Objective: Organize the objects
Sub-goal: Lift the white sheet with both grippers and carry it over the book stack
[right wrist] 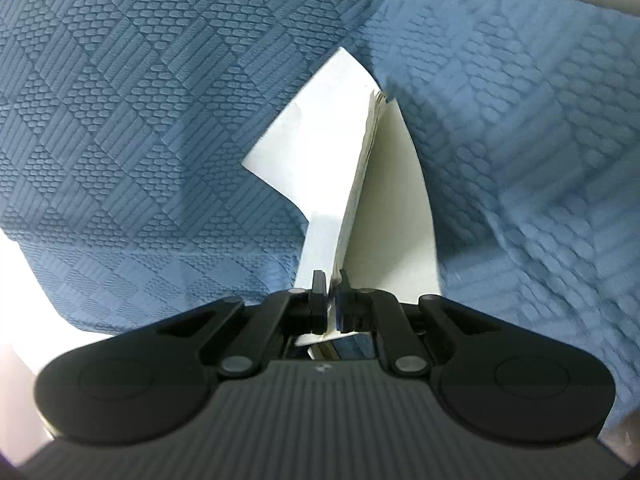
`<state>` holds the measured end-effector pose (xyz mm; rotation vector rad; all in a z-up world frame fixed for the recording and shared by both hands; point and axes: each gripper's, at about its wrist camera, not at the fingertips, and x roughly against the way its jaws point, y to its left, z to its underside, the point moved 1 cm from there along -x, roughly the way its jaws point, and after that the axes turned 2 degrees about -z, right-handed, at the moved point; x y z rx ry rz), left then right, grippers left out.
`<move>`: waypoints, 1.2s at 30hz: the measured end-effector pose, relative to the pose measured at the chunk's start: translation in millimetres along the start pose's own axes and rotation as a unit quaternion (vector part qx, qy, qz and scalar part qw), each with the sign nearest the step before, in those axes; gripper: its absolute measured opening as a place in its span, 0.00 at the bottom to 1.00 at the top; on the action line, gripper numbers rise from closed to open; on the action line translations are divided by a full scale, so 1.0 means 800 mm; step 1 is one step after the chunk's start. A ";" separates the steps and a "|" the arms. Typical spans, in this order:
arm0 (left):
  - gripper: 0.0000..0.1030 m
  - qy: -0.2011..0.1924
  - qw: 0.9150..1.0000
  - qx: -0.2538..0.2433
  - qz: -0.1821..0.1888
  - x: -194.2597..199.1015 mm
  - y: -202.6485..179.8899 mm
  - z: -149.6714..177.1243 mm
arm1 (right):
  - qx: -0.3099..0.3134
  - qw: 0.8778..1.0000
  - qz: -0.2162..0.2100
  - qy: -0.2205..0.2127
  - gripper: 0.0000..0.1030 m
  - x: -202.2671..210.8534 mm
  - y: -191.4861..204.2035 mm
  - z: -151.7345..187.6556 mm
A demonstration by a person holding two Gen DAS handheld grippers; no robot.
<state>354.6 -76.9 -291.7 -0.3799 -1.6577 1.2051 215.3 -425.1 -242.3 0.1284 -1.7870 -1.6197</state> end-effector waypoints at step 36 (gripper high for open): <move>0.04 0.006 1.000 -0.007 0.021 0.047 -0.005 0.011 | 0.025 0.996 0.062 -0.067 0.09 -0.008 0.012 0.054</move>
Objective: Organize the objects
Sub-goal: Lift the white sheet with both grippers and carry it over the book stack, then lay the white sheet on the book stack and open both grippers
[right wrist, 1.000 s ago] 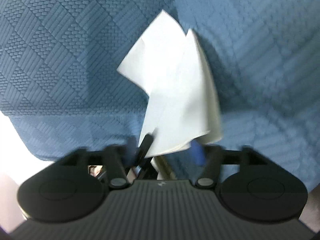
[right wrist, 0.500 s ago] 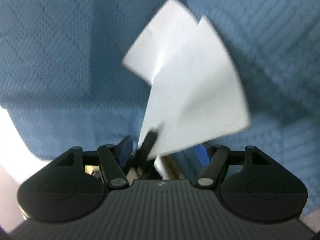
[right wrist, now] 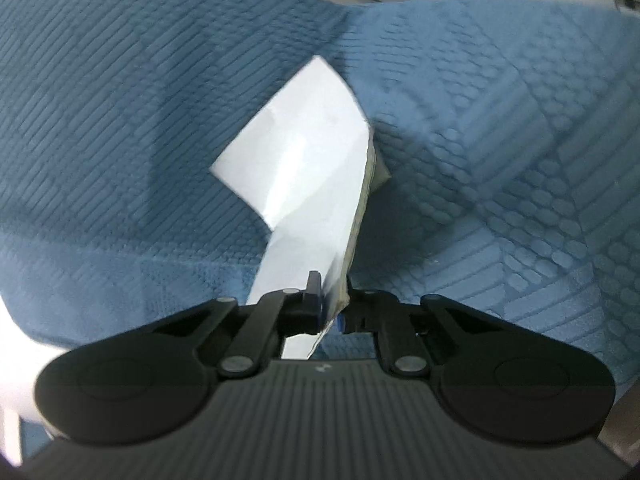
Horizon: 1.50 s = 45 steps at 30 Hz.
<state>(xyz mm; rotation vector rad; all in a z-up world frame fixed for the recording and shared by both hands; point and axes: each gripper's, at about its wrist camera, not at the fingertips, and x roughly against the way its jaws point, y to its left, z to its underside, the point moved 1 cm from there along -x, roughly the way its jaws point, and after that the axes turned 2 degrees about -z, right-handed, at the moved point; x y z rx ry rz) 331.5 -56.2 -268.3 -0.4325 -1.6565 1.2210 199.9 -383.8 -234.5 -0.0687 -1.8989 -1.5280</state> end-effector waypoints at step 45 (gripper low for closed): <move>0.08 -0.152 0.986 -0.068 0.032 0.349 -0.053 0.044 | 0.217 0.961 -0.077 0.152 0.10 0.040 0.229 0.150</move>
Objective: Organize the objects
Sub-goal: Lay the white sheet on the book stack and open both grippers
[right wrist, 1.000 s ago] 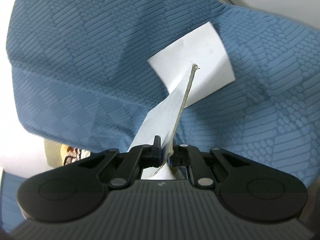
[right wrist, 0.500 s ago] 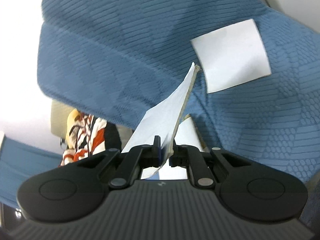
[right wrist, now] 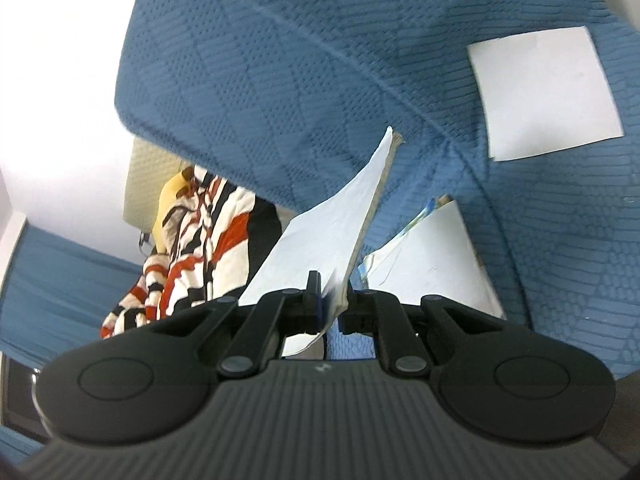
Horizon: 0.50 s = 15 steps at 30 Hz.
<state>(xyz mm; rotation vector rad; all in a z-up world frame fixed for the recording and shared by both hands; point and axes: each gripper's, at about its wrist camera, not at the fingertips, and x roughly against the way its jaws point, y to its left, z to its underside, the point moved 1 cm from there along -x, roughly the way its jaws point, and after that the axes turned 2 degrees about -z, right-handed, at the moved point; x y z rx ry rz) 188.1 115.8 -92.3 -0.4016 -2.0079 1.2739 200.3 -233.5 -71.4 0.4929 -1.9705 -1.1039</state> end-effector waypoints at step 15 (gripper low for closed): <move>0.08 -0.013 0.999 0.007 -0.031 0.027 0.079 -0.002 | 0.048 0.998 0.019 0.039 0.10 -0.073 0.007 0.042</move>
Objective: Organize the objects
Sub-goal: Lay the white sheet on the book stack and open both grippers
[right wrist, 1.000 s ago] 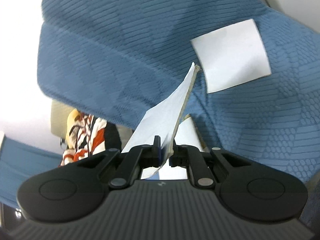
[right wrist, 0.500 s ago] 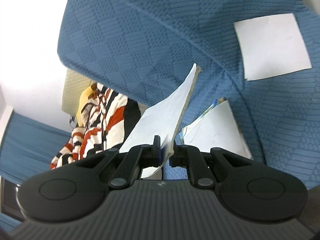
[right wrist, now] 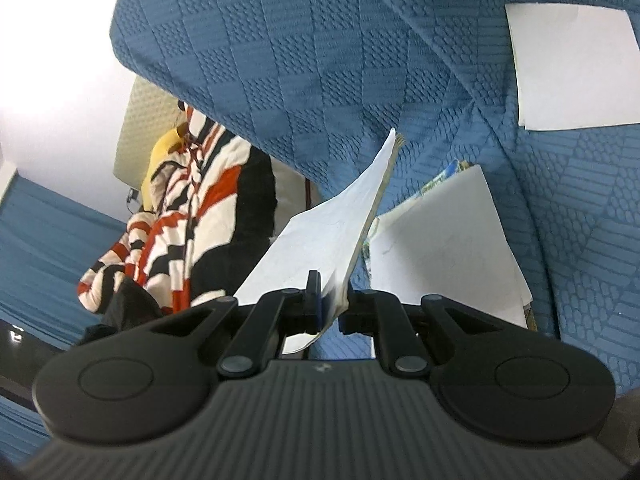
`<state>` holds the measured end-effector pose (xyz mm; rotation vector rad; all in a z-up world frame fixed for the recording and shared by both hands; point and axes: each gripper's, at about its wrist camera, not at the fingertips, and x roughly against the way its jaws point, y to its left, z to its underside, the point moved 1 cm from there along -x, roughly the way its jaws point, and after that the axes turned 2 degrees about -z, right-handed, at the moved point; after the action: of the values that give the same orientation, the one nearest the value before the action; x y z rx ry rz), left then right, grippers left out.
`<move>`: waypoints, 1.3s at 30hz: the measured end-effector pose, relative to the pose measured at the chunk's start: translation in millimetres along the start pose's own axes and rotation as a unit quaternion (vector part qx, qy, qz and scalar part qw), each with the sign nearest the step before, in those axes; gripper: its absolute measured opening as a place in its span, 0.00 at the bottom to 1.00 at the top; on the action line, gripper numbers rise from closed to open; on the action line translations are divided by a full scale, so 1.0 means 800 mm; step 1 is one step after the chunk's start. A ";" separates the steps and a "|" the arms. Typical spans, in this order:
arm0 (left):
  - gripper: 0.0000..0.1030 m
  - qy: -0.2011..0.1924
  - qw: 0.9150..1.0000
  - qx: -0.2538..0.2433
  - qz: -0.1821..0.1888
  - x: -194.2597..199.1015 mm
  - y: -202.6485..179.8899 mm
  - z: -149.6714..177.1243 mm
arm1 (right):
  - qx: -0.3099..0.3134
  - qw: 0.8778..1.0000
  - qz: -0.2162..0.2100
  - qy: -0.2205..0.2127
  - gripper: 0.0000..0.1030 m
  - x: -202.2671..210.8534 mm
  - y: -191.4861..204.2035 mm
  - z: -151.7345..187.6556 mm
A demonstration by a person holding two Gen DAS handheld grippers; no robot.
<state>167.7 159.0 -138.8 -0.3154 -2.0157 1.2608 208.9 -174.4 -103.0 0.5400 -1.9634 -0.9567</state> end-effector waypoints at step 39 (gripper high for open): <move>0.50 0.037 0.984 -0.041 -0.167 -0.070 0.069 0.055 | 0.037 0.988 0.135 0.060 0.12 -0.079 -0.090 0.068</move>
<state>168.0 125.6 -222.2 -0.0567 -1.9606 0.9465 197.4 -153.6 -210.2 0.3520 -1.9108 -0.6689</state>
